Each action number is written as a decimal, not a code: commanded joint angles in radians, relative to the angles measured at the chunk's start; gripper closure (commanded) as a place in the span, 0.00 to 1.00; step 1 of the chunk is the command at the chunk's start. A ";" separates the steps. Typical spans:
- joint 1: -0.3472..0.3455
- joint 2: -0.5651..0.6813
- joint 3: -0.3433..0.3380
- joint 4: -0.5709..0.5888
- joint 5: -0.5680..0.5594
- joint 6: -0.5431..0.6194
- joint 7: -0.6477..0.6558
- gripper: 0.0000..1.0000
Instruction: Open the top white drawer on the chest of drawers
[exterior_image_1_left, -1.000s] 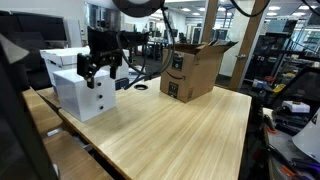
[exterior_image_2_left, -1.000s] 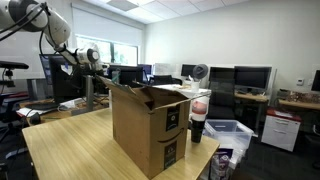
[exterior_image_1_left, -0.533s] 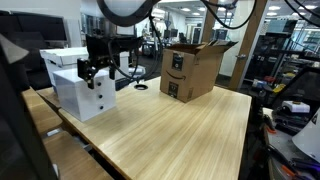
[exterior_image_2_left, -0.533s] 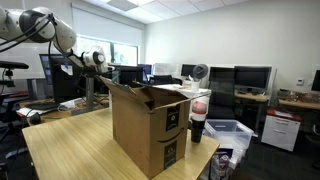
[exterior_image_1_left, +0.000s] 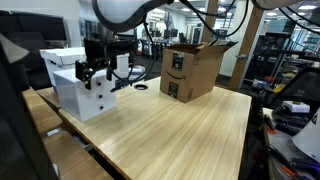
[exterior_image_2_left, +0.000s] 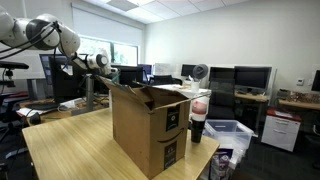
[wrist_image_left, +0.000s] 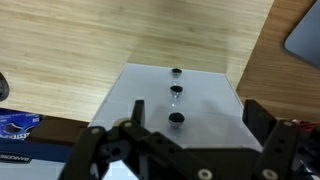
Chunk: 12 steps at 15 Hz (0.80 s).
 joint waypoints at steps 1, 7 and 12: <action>-0.028 0.031 0.017 0.034 0.023 -0.021 -0.040 0.00; -0.043 0.051 0.023 0.060 0.020 -0.023 -0.037 0.26; -0.041 0.052 0.039 0.075 0.017 -0.038 -0.044 0.51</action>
